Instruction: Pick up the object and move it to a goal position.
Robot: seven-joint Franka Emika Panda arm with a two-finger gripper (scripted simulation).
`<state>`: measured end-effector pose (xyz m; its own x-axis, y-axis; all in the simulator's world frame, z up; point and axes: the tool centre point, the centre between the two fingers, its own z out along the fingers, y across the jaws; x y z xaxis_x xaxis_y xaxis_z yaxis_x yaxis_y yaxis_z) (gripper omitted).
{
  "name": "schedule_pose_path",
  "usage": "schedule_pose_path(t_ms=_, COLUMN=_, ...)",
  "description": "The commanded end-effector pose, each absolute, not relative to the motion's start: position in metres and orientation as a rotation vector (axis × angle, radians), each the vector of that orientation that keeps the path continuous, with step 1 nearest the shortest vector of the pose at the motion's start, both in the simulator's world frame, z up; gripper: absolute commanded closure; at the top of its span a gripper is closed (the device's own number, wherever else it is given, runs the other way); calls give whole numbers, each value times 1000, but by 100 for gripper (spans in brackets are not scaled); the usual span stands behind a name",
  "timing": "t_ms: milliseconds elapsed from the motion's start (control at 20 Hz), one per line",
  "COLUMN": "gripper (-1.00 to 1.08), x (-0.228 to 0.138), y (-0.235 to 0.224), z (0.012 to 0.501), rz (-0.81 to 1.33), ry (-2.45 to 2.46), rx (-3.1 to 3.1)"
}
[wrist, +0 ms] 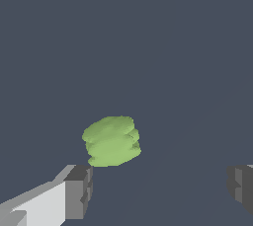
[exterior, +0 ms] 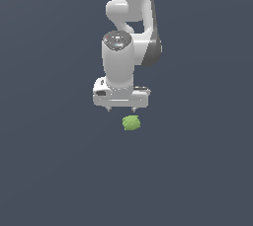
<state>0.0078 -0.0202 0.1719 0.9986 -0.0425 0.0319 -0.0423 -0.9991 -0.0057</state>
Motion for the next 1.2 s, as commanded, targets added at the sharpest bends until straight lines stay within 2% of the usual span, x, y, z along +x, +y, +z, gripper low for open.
schedule_pose_path(t_ms=0, gripper=-92, x=8, y=-20, z=172, rz=-50, ry=67, rx=-3135)
schedule_pose_path(t_ms=500, gripper=-92, x=7, y=-45, z=177, rz=-40, ry=96, rx=-3147)
schedule_pose_path(t_ms=1150, gripper=-92, x=7, y=-40, z=172, rz=-37, ry=202, rx=-3139)
